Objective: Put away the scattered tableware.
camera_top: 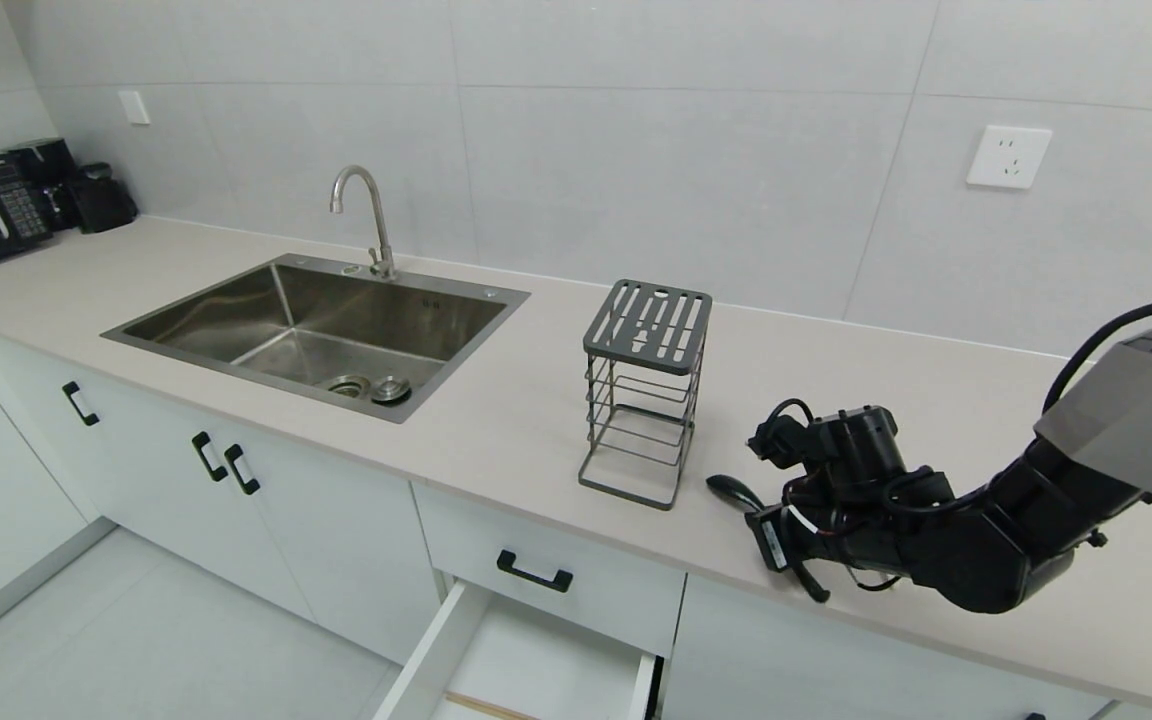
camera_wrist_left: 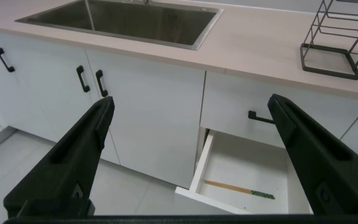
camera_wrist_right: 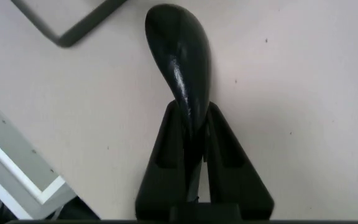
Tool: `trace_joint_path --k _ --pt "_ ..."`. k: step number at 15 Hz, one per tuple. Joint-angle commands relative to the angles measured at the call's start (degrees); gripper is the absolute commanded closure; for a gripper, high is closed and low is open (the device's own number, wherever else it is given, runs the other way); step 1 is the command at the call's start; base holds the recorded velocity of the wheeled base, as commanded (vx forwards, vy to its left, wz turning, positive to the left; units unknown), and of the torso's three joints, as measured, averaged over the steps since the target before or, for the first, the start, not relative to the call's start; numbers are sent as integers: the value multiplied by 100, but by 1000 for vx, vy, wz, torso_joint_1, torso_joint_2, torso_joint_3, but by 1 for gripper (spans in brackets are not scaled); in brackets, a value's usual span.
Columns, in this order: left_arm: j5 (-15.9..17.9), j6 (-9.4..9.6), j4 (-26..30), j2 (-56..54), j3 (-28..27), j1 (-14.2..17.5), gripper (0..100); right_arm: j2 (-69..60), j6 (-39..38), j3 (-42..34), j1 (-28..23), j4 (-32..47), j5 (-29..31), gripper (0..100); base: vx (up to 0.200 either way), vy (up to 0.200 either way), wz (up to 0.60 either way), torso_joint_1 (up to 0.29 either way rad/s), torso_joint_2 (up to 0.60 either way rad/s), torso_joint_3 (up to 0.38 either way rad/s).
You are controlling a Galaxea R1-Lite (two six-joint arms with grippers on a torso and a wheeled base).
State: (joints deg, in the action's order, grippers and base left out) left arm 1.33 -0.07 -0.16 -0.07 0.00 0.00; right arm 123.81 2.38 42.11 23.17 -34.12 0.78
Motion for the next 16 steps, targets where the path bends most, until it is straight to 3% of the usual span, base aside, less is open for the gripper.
trace_joint_path --k 1,12,16 --pt "-1 -1 -2 7 0 0 0 -243 0 -150 -23 11 -8 100 0 0 0 0 0 0" --pt "-1 -1 -2 7 0 0 0 -1456 747 -1003 12 -112 -87 100 0 0 0 0 0 0" --pt "-1 -1 -2 7 0 0 0 -2396 826 -1644 100 -103 -298 100 0 0 0 0 0 0"
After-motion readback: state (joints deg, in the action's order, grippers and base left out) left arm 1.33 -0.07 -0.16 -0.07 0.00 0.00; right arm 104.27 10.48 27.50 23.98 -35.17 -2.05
